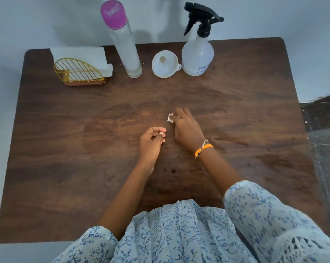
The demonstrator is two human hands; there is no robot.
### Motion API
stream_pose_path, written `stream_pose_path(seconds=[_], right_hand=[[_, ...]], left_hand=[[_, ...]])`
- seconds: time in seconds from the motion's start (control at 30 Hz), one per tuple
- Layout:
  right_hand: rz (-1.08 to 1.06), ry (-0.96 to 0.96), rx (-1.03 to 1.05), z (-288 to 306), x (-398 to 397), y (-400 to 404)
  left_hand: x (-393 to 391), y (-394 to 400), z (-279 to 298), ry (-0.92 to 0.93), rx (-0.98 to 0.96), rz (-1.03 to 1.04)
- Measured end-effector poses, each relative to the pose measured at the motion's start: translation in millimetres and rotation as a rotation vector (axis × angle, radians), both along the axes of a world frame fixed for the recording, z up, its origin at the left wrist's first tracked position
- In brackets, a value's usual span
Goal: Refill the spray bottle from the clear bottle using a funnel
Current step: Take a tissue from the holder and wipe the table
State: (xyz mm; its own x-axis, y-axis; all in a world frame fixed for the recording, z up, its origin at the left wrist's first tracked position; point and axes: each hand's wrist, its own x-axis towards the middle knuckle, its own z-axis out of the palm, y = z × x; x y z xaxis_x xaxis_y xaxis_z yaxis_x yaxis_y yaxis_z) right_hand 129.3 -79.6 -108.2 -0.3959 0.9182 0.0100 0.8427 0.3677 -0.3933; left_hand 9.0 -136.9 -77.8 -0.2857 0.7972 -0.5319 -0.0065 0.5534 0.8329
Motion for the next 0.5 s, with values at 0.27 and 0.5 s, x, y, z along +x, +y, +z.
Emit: stream_pose_path(seconds=[0.27, 0.5], right_hand=[[-0.069, -0.079, 0.095, -6.3, 18.3, -86.6], [-0.398, 0.254, 0.004, 16.4, 63.2, -33.4]], left_hand=[[2.2, -16.9, -2.3, 0.002, 0.025, -0.026], [1.8, -33.2, -2.4, -0.001, 0.02, -0.035]])
